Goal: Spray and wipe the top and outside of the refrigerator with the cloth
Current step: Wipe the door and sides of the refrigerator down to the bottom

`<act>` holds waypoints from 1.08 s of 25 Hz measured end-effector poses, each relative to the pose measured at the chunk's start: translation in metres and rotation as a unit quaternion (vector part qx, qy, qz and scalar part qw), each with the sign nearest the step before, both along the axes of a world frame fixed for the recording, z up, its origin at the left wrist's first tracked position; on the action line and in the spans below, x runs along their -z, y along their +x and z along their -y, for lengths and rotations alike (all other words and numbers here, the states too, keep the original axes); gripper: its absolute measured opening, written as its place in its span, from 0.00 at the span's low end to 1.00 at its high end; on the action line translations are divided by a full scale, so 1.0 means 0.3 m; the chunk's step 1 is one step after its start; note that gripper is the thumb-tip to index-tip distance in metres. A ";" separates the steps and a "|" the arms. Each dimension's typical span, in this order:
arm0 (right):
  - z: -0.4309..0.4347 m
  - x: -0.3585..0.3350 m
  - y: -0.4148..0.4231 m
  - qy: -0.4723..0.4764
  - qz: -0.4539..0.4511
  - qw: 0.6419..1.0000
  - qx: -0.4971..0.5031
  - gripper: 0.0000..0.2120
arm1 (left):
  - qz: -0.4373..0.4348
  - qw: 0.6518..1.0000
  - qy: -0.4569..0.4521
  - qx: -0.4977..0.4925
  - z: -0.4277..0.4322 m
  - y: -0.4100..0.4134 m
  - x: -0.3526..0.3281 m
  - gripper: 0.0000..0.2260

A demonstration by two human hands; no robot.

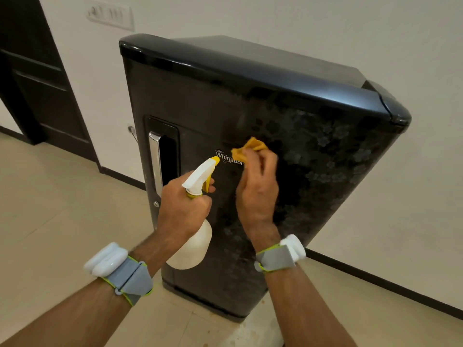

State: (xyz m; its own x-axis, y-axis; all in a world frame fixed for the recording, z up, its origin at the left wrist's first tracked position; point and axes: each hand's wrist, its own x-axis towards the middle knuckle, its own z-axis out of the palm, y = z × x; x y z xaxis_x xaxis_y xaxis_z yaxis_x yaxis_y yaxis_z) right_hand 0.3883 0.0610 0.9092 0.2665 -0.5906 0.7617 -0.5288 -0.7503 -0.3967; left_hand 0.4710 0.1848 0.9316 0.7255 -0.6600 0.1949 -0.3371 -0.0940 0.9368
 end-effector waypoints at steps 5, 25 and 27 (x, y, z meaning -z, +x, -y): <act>-0.005 0.191 -0.115 -0.027 -0.209 0.976 -0.049 0.23 | -0.014 1.000 -0.010 -0.009 -0.057 0.085 -0.007 0.18; -0.065 0.153 0.359 -0.158 -0.342 0.925 -0.055 0.14 | 0.008 0.994 0.069 0.090 -0.089 0.440 0.018 0.15; -0.065 0.185 0.278 -0.186 -0.413 0.890 -0.052 0.11 | -0.003 0.992 0.058 0.111 -0.116 0.470 0.019 0.18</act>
State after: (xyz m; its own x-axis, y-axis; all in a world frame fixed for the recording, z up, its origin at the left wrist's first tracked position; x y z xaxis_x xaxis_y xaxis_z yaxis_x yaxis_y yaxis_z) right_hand 0.4716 0.0807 0.8536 0.8641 -0.2786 0.4192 -0.4459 -0.8102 0.3804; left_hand 0.6121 0.2197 0.9259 0.5615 -0.8210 0.1034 -0.3553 -0.1264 0.9262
